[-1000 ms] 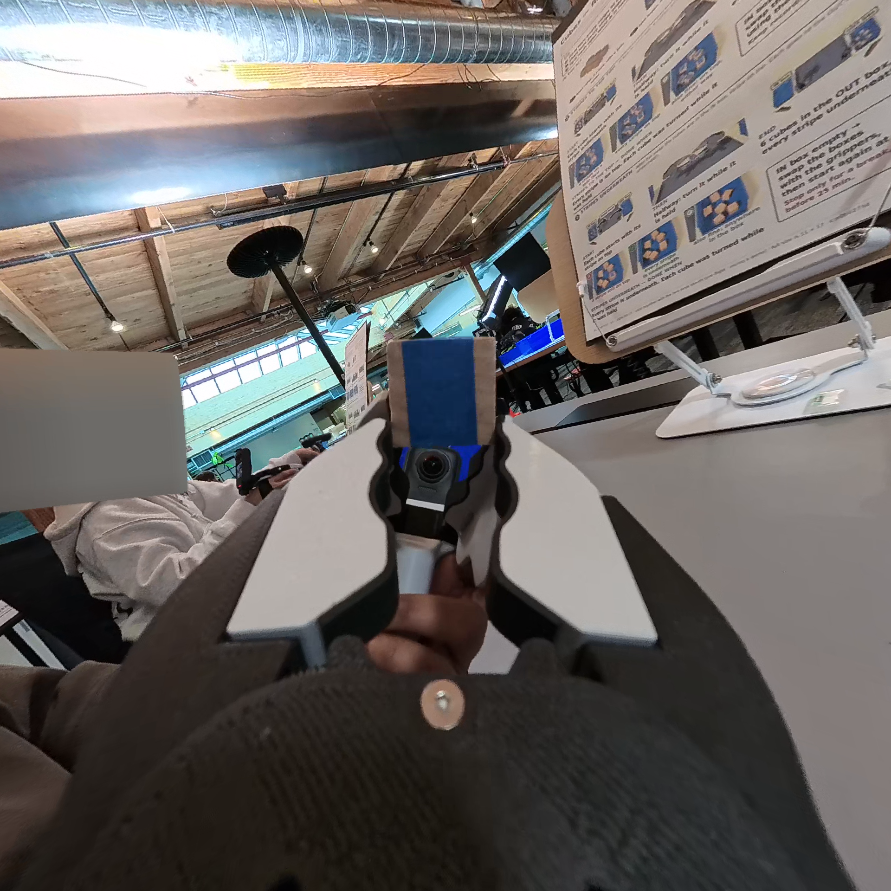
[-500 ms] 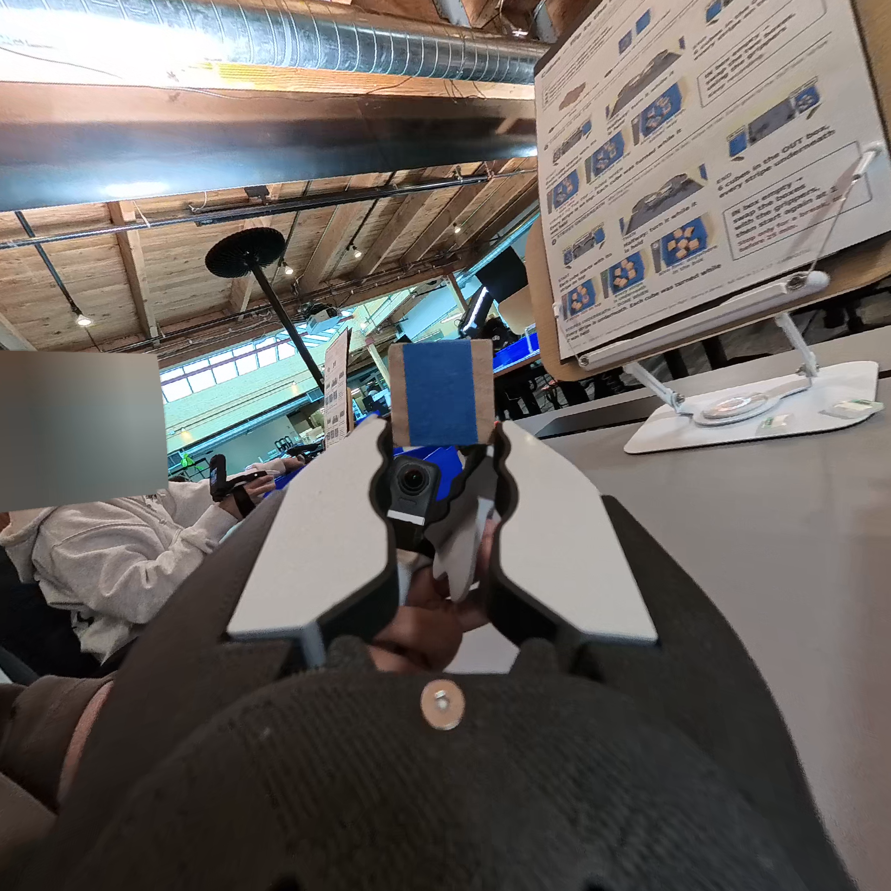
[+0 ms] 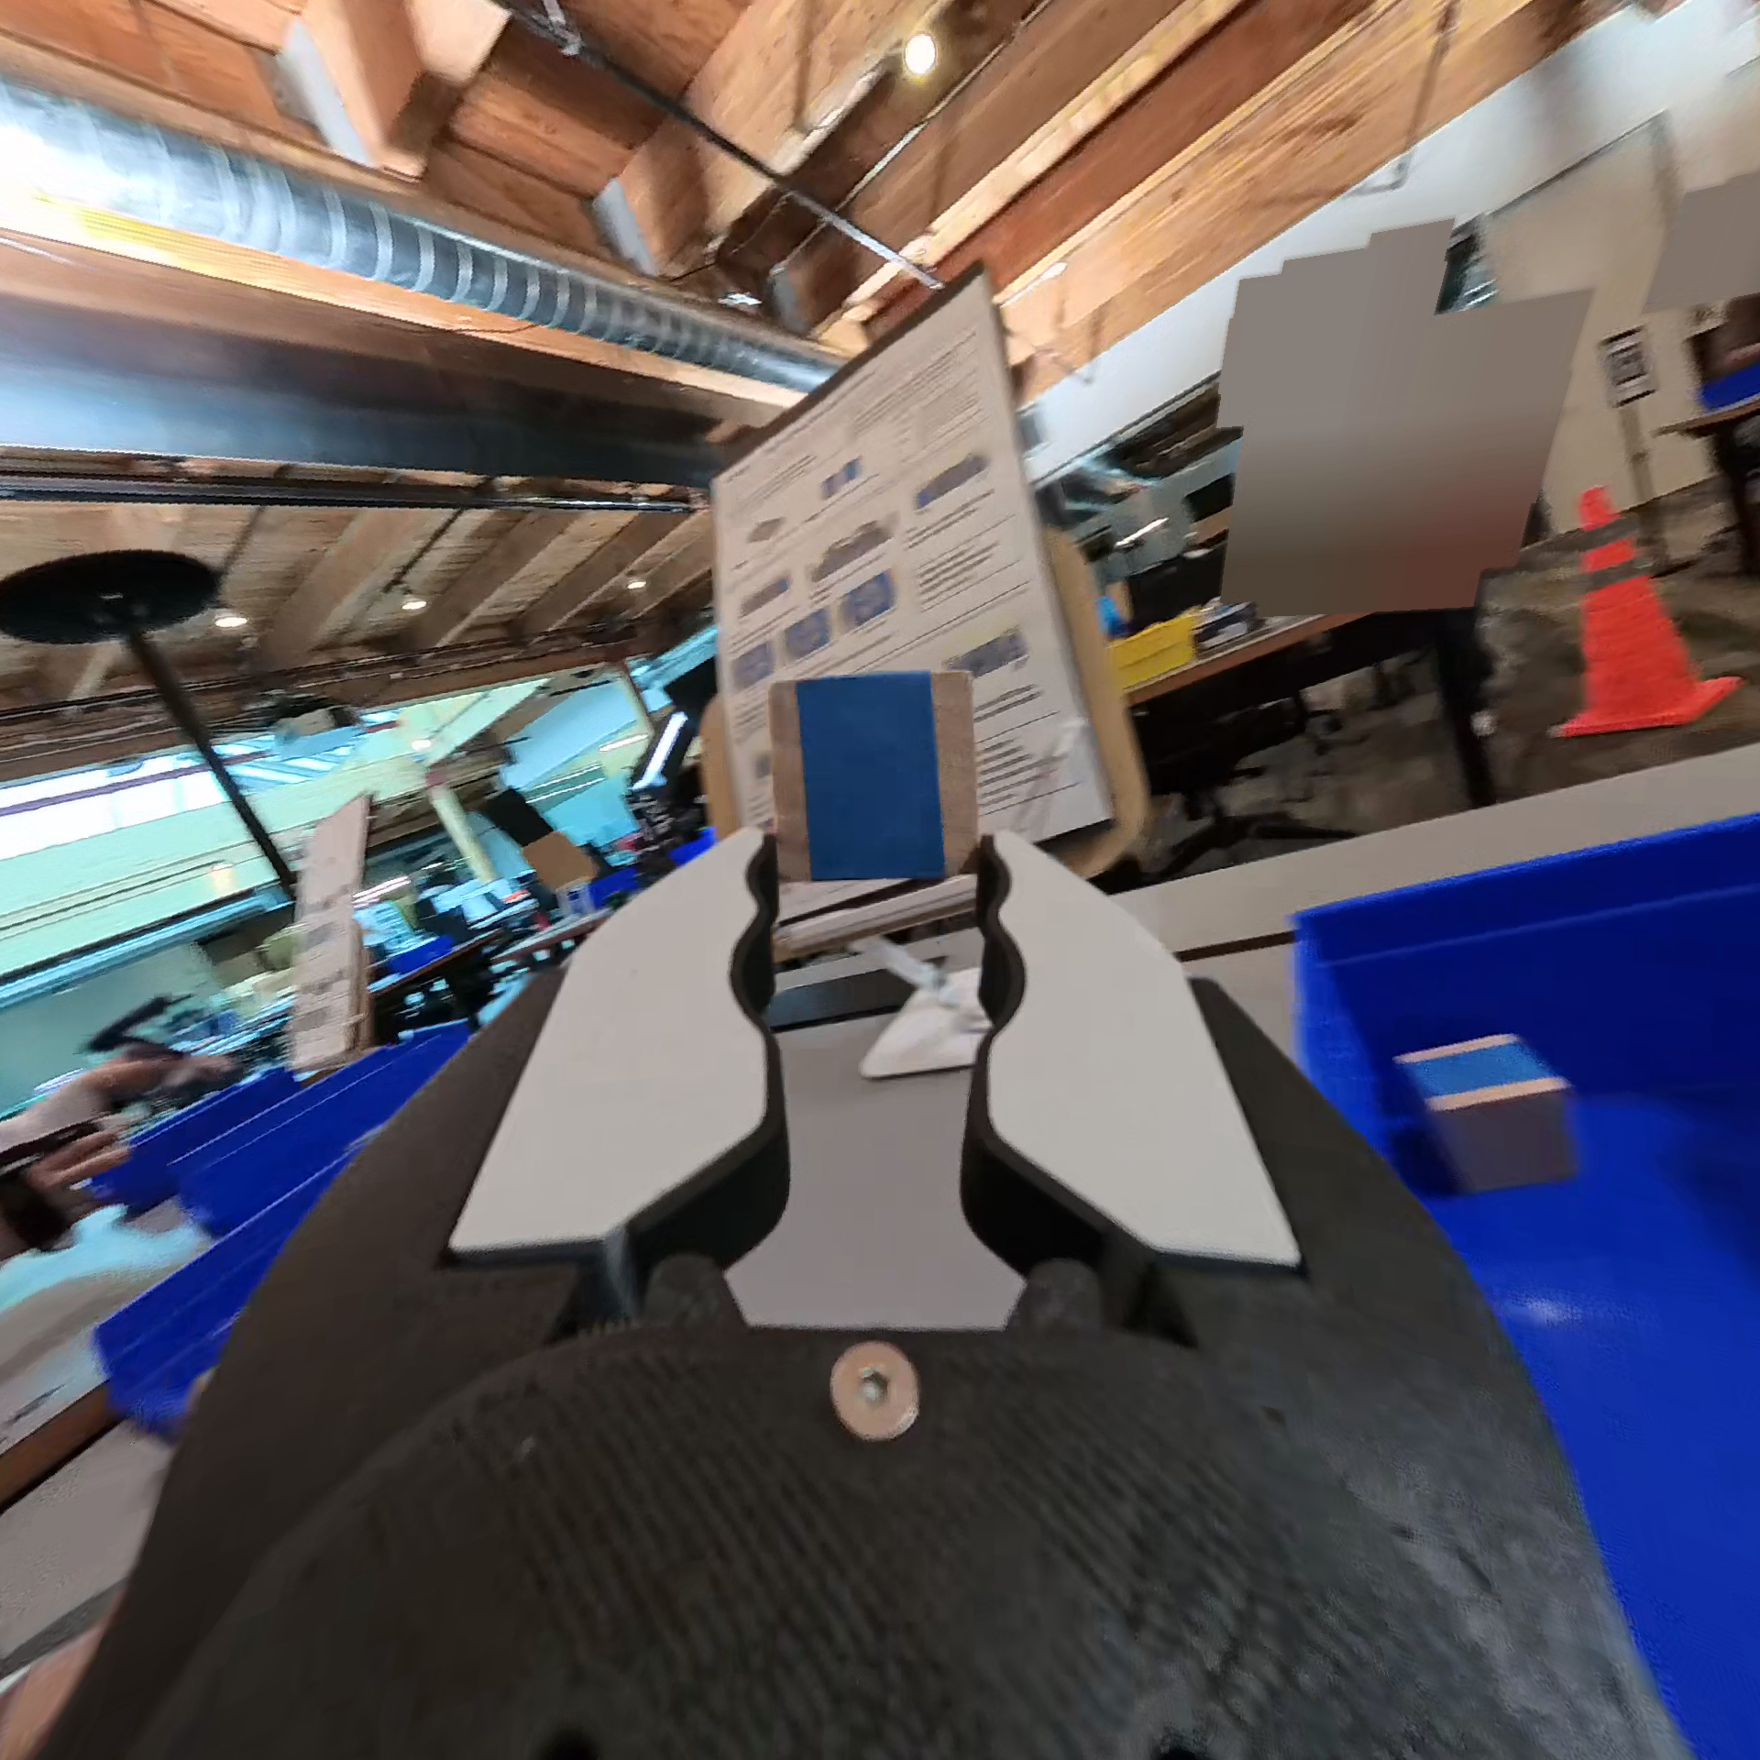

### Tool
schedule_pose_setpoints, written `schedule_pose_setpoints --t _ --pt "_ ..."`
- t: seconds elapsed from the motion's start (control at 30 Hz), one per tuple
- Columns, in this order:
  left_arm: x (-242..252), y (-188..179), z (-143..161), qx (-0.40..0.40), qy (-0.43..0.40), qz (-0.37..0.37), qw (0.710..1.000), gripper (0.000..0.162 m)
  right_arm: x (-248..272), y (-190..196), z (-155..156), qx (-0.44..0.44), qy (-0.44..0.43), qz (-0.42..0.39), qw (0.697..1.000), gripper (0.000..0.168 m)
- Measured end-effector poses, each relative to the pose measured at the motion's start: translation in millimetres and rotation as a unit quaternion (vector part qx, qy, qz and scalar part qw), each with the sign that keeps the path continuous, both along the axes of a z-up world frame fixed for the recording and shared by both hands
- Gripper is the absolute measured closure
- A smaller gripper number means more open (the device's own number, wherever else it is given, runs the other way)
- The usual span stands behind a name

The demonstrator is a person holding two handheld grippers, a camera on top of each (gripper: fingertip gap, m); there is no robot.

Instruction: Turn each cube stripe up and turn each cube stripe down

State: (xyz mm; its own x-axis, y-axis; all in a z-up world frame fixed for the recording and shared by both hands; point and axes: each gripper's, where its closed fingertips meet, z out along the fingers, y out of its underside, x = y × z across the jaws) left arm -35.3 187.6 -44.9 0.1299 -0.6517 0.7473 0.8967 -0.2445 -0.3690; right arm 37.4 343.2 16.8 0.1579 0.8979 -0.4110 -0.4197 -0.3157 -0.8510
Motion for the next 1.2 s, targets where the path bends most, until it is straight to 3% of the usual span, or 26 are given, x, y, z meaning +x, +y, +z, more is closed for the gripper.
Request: schedule_pose_setpoints --t 0.13,0.23,0.33,0.47,0.7,1.2 --pt "-4 -4 -8 -0.025 0.012 0.016 0.999 0.116 25 71 -9 0.013 -0.046 -0.090 0.995 0.127" --pt "-10 -9 -14 -0.041 0.011 0.033 0.999 0.116 37 120 -35 0.015 -0.113 -0.160 0.981 0.128" --pt "-16 -19 -15 -0.046 0.012 0.051 0.998 0.116 23 147 -77 -0.024 -0.221 -0.120 0.968 0.127" --pt "-28 -29 -19 -0.055 0.017 0.086 0.995 0.116 3 156 -116 -0.054 -0.318 -0.065 0.944 0.127" --pt "-45 -44 -25 -0.070 0.016 0.131 0.989 0.116 -23 150 -177 -0.028 -0.465 0.004 0.885 0.128" --pt "-45 -48 -30 -0.080 0.008 0.134 0.988 0.116 -23 142 -199 -0.044 -0.521 0.034 0.852 0.128"
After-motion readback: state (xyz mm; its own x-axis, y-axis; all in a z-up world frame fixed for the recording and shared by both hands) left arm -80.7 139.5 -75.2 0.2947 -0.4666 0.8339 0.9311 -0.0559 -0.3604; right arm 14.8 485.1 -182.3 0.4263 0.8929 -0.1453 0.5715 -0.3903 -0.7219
